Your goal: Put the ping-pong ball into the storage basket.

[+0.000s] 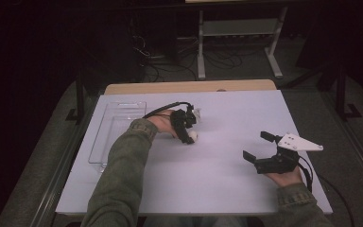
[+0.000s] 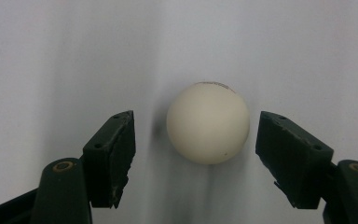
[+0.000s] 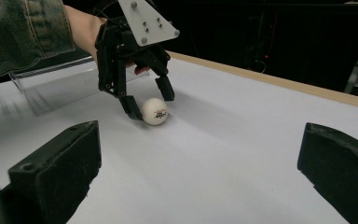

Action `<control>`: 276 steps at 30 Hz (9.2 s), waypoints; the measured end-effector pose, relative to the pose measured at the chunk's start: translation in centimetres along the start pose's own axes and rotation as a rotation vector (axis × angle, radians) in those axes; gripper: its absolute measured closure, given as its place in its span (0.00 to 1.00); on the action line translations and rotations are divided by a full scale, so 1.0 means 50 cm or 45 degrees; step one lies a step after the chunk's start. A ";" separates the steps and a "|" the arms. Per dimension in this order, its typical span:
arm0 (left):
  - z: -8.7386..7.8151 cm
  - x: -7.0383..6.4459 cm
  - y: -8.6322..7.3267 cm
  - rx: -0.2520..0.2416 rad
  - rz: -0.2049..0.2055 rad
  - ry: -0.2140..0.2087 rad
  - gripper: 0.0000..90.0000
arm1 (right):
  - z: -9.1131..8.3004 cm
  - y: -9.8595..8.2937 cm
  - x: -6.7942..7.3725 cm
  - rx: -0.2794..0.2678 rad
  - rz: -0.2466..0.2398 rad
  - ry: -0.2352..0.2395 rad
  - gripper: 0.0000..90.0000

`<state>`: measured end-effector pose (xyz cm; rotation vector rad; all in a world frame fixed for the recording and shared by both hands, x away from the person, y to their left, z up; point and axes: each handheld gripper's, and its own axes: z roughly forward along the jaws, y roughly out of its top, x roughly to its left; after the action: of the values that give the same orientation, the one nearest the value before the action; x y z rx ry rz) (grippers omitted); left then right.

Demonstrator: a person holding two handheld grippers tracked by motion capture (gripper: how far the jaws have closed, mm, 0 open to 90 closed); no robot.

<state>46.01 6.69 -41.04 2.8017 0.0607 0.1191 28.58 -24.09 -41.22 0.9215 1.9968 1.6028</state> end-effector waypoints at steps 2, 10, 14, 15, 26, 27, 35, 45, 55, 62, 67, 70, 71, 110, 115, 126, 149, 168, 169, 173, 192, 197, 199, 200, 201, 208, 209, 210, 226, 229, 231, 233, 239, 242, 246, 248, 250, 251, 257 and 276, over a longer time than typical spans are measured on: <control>0.000 -0.001 0.001 -0.011 0.005 0.009 0.36 | 0.000 0.000 0.000 0.001 -0.004 -0.001 0.00; -0.004 0.001 -0.001 -0.024 -0.009 0.003 0.41 | 0.000 0.000 0.001 0.000 0.000 0.001 0.00; -0.001 0.002 -0.002 -0.025 -0.014 -0.008 0.46 | 0.000 0.000 0.001 0.000 -0.003 0.001 0.00; -0.001 0.002 -0.002 -0.026 -0.014 -0.011 0.48 | 0.000 0.000 0.001 0.000 -0.002 0.001 0.00; -0.001 0.007 -0.005 -0.019 -0.032 -0.035 0.56 | -0.001 0.001 0.001 -0.001 0.000 0.001 0.00; -0.001 0.007 -0.005 -0.018 -0.033 -0.034 0.56 | -0.001 0.001 0.001 -0.001 0.001 0.001 0.00; -0.009 0.008 -0.005 -0.029 -0.044 -0.029 0.56 | -0.002 0.001 0.002 -0.001 0.001 -0.002 0.00; -0.028 0.007 -0.008 -0.030 -0.054 -0.022 0.56 | -0.003 0.002 0.001 -0.009 -0.001 -0.007 0.00; -0.060 0.003 -0.013 -0.036 -0.073 -0.013 0.56 | -0.002 0.001 0.002 -0.003 -0.007 -0.003 0.00; -0.080 0.001 -0.015 -0.053 -0.072 -0.006 0.56 | -0.001 0.001 0.002 -0.001 -0.007 0.000 0.00; -0.091 0.000 -0.015 -0.049 -0.070 0.001 0.56 | -0.001 0.001 0.002 -0.003 -0.006 0.002 0.00; -0.096 -0.002 -0.013 -0.056 -0.072 0.000 0.56 | 0.000 0.001 0.002 -0.003 -0.004 0.004 0.00; -0.099 -0.002 -0.013 -0.063 -0.076 -0.004 0.56 | 0.000 0.001 0.002 -0.003 -0.003 0.005 0.00; -0.261 -0.032 0.015 -0.048 -0.031 0.072 0.56 | 0.005 0.001 0.008 0.009 -0.023 0.013 0.00; -0.288 -0.038 0.020 -0.049 -0.023 0.089 0.56 | 0.007 0.000 0.009 0.014 -0.024 0.021 0.00; -0.334 -0.054 0.007 -0.087 -0.037 0.117 0.56 | 0.002 -0.002 0.004 0.000 0.003 0.020 0.00; -0.388 -0.066 0.019 0.004 0.010 0.124 0.56 | -0.010 -0.008 0.007 0.021 -0.001 -0.003 0.00; -0.431 -0.093 -0.043 0.100 -0.017 0.152 0.56 | -0.023 -0.007 0.012 0.028 -0.027 -0.035 0.00; -0.432 -0.094 -0.045 0.104 -0.015 0.152 0.56 | -0.024 -0.007 0.011 0.028 -0.025 -0.035 0.00; -0.435 -0.097 -0.051 0.128 -0.014 0.152 0.56 | -0.026 -0.007 0.010 0.028 -0.022 -0.039 0.00; -0.438 -0.116 -0.099 0.120 -0.067 0.169 0.56 | -0.023 -0.007 0.010 0.027 -0.026 -0.032 0.00; -0.440 -0.119 -0.114 0.118 -0.081 0.168 0.56 | -0.024 -0.006 0.012 0.028 -0.028 -0.034 0.00; -0.443 -0.120 -0.121 0.116 -0.087 0.170 0.56 | -0.025 -0.006 0.012 0.027 -0.025 -0.036 0.00; -0.444 -0.120 -0.125 0.116 -0.091 0.171 0.56 | -0.025 -0.006 0.011 0.025 -0.024 -0.037 0.00; -0.444 -0.121 -0.128 0.114 -0.096 0.171 0.56 | -0.025 -0.006 0.011 0.024 -0.022 -0.036 0.00; -0.447 -0.126 -0.147 0.124 -0.109 0.172 0.56 | -0.023 -0.005 0.012 0.028 -0.033 -0.035 0.00; -0.448 -0.127 -0.149 0.127 -0.116 0.173 0.56 | -0.023 -0.005 0.013 0.028 -0.032 -0.035 0.00; -0.448 -0.126 -0.152 0.132 -0.118 0.174 0.56 | -0.023 -0.005 0.013 0.027 -0.035 -0.035 0.00; -0.438 -0.122 -0.184 0.141 -0.154 0.167 0.56 | -0.031 -0.006 0.016 0.028 -0.036 -0.053 0.00; -0.433 -0.121 -0.185 0.136 -0.157 0.163 0.56 | -0.033 -0.006 0.015 0.025 -0.032 -0.057 0.00; -0.429 -0.122 -0.187 0.138 -0.157 0.158 0.56 | -0.034 -0.006 0.014 0.024 -0.032 -0.058 0.00; -0.424 -0.123 -0.188 0.146 -0.151 0.155 0.56 | -0.034 -0.006 0.014 0.024 -0.033 -0.057 0.00; -0.404 -0.125 -0.192 0.152 -0.145 0.140 0.56 | -0.032 -0.006 0.016 0.028 -0.041 -0.053 0.00; -0.399 -0.124 -0.195 0.155 -0.144 0.135 0.56 | -0.033 -0.006 0.015 0.027 -0.037 -0.053 0.00; -0.383 -0.124 -0.201 0.158 -0.148 0.118 0.56 | -0.032 -0.007 0.014 0.031 -0.039 -0.055 0.00; -0.372 -0.124 -0.207 0.161 -0.150 0.107 0.56 | -0.032 -0.007 0.014 0.032 -0.038 -0.055 0.00; -0.365 -0.125 -0.210 0.162 -0.152 0.109 0.56 | -0.031 -0.007 0.014 0.035 -0.038 -0.053 0.00; -0.361 -0.127 -0.212 0.168 -0.150 0.103 0.56 | -0.031 -0.007 0.014 0.037 -0.042 -0.053 0.00; -0.336 -0.129 -0.227 0.168 -0.159 0.084 0.56 | -0.030 -0.008 0.014 0.041 -0.039 -0.051 0.00; -0.283 -0.130 -0.275 0.155 -0.227 0.042 0.56 | -0.030 -0.011 0.016 0.056 -0.038 -0.048 0.00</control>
<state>37.89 23.95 -32.79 2.8986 0.3357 0.1225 26.89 -24.62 -41.32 0.9270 2.0181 1.5198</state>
